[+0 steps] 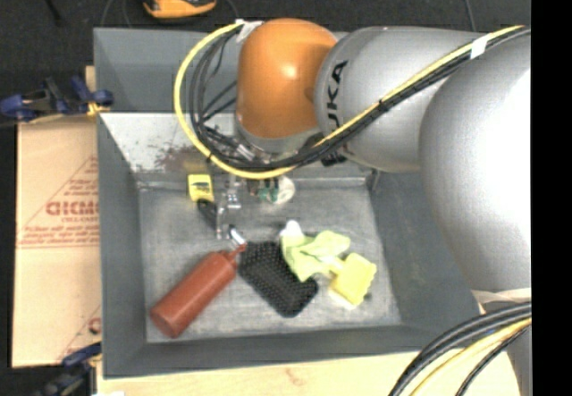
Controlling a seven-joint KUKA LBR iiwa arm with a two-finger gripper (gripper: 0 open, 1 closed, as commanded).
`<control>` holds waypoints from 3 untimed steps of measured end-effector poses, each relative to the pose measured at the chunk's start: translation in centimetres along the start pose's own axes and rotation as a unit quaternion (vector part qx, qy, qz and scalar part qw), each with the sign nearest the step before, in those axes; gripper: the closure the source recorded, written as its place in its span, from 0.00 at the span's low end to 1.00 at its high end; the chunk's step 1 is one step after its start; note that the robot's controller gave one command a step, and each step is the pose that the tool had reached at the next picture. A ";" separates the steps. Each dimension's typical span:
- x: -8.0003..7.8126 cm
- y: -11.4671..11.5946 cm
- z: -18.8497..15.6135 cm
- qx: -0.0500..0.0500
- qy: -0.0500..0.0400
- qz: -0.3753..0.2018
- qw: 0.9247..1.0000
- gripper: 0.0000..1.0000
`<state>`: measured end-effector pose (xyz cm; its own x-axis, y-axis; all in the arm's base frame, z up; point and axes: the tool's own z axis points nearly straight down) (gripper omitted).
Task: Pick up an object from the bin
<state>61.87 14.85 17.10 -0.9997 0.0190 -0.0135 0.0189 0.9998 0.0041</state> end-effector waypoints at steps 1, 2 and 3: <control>-0.3 -1.4 9.5 0.002 0.005 0.117 0.993 1.00; -0.3 -1.4 9.5 0.001 0.005 0.118 0.993 1.00; 0.6 -3.2 -5.4 0.002 0.004 0.094 0.996 1.00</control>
Offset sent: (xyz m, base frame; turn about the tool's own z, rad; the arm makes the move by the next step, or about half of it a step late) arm 0.0000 0.0000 0.0000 0.0000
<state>61.12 11.61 22.48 -0.9785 0.2062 -0.0040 0.2062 0.9785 0.0010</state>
